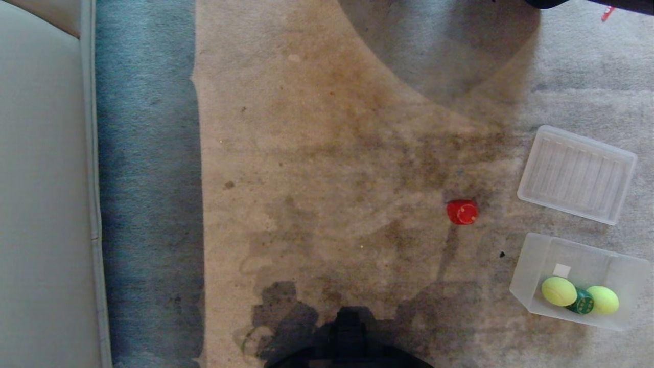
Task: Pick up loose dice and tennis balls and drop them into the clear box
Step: Find toys out of the box, then pick up toys out of the box
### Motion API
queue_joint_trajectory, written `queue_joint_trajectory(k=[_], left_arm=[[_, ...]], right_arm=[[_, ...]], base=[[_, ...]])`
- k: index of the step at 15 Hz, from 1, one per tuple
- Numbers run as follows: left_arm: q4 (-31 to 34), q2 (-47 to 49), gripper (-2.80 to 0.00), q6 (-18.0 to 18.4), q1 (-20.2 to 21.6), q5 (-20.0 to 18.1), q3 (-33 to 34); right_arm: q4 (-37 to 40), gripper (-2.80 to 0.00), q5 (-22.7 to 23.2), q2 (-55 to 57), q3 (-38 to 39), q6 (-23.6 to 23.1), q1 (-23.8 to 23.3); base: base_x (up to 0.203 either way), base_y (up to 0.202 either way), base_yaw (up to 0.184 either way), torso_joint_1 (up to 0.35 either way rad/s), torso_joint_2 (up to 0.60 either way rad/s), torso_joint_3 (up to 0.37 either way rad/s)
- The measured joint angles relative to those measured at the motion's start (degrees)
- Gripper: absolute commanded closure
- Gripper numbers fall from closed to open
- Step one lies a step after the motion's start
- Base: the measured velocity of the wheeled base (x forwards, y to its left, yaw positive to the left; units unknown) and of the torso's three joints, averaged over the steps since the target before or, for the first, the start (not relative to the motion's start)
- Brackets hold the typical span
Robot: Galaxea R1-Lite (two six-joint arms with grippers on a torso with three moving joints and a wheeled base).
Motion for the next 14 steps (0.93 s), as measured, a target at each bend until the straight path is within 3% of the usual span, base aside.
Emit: queue_joint_trajectory(k=[2, 6, 11, 14], left_arm=[[0.01, 0.00, 0.00, 0.01, 0.02, -0.02, 0.00], [0.00, 0.00, 0.00, -0.02, 0.02, -0.02, 0.00], [0.00, 0.00, 0.00, -0.01, 0.02, -0.02, 0.00], [-0.01, 0.00, 0.00, -0.02, 0.02, -0.01, 0.00]], right_arm=[[-0.77, 0.00, 0.57, 10.82, -5.80, -0.02, 0.18], [-5.57, 0.00, 1.14, 31.22, -9.93, 0.30, 1.07], [-21.90, 0.00, 2.16, 53.91, -11.73, 3.91, 2.83], [-28.75, 0.00, 7.33, 61.61, -12.96, 5.36, 4.27]], base=[[0.000, 0.000, 0.000, 0.000, 0.00, 0.000], [0.000, 0.000, 0.000, 0.000, 0.00, 0.000], [0.000, 0.000, 0.000, 0.000, 0.00, 0.000], [0.000, 0.000, 0.000, 0.000, 0.00, 0.000]])
